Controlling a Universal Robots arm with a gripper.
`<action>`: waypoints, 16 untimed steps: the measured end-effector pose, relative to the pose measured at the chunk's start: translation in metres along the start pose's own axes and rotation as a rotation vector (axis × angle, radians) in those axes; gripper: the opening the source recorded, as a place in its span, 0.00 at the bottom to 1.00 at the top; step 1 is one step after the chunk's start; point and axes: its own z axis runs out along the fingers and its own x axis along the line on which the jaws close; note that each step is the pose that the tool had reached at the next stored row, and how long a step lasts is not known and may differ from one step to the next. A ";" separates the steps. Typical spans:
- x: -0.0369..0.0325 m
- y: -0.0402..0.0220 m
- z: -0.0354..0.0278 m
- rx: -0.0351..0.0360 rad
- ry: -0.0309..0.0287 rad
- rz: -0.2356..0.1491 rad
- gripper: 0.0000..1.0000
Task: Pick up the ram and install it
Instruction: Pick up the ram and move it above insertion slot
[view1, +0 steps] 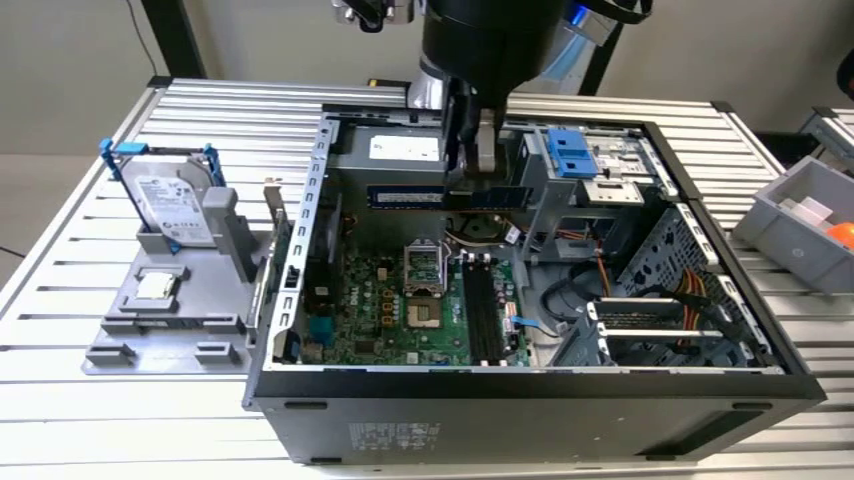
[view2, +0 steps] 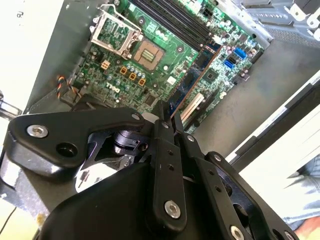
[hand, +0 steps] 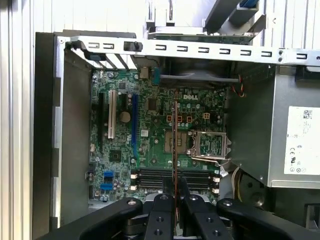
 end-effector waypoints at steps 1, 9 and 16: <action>0.0000 -0.0015 0.0000 0.0000 0.0000 0.000 0.00; -0.0002 -0.0128 -0.0002 -0.0001 0.0000 0.000 0.00; -0.0002 -0.0228 -0.0004 -0.0001 0.0000 0.000 0.00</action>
